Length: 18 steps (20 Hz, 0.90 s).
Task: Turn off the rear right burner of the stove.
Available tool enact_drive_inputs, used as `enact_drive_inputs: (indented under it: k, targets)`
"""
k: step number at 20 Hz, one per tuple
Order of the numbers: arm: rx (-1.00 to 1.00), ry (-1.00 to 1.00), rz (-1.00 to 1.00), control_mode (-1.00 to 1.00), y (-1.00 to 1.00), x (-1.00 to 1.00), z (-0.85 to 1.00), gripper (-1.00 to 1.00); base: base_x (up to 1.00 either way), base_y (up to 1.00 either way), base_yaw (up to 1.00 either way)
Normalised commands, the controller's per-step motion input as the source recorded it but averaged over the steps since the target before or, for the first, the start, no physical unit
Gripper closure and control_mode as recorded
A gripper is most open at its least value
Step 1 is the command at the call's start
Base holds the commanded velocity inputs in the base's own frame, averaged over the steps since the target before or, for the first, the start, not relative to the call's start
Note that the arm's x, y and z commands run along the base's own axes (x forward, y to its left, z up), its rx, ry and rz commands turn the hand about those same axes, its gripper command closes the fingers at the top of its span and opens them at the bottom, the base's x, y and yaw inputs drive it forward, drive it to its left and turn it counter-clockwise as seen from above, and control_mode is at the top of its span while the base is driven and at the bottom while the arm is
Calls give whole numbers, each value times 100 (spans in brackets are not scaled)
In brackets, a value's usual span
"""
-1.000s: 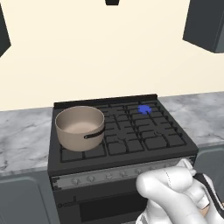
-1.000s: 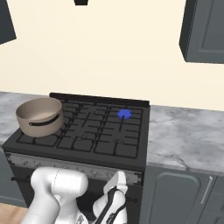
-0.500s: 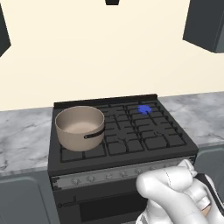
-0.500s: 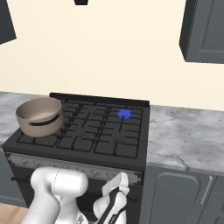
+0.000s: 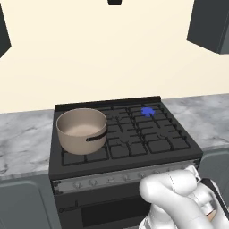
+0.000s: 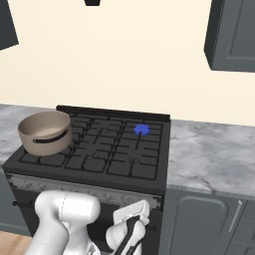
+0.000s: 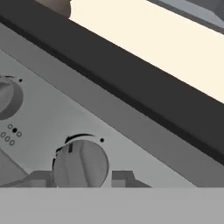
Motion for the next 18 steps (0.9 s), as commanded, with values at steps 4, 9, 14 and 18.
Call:
enact_drive_inputs:
  k: [4,9,14,18]
  targets:
    - [26,0,0,-100,30,19,25,100,0,0,0]
    - [13,0,2,-100,47,35,34,100,0,0,0]
    - [8,0,11,-100,30,48,39,100,0,0,0]
    - [10,0,18,-100,40,16,29,100,0,0,0]
